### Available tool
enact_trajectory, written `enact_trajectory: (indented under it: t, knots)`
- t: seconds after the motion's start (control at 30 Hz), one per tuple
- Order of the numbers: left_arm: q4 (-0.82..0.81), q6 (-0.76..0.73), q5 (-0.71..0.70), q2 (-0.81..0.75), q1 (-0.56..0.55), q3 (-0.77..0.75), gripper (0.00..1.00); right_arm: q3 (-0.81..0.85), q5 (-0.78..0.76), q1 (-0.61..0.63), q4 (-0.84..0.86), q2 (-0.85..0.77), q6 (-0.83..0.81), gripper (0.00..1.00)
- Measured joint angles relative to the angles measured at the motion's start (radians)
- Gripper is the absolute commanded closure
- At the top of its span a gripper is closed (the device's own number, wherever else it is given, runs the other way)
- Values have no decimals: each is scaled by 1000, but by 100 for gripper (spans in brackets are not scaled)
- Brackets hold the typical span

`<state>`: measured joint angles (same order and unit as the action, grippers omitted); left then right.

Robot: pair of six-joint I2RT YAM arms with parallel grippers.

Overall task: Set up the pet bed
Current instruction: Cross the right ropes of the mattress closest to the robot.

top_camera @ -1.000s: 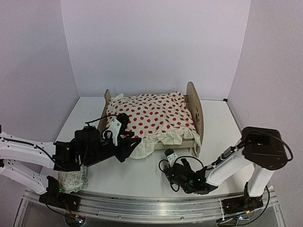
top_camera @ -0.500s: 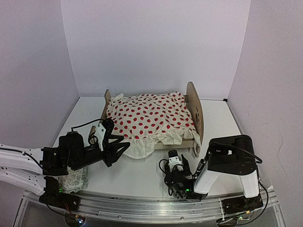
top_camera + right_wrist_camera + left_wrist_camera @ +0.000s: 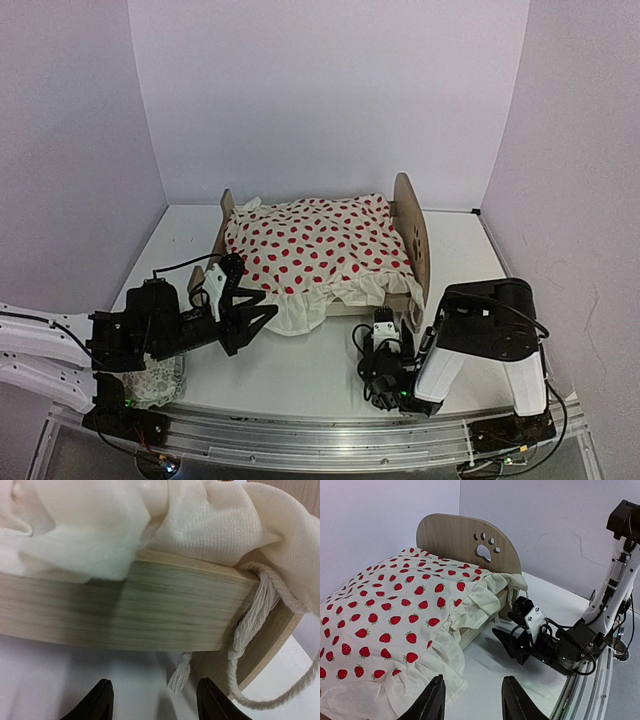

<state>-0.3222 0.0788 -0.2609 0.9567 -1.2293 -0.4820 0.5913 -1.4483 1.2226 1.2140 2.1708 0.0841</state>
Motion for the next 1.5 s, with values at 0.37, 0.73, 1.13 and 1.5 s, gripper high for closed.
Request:
enact_trajectory:
  t: [0.37,0.73,1.13,1.5]
  knots:
    - [0,0,5,62,0,-5,61,9,28,-93,-2,0,-27,46]
    - [-17,6,9,142,0,-60,61,20,51,-114,-11,20,39,53]
    - [-18,9,15,175,0,-90,61,50,96,-163,-141,14,232,52]
    - [-18,26,14,208,0,-126,63,58,158,-186,-209,-3,310,83]
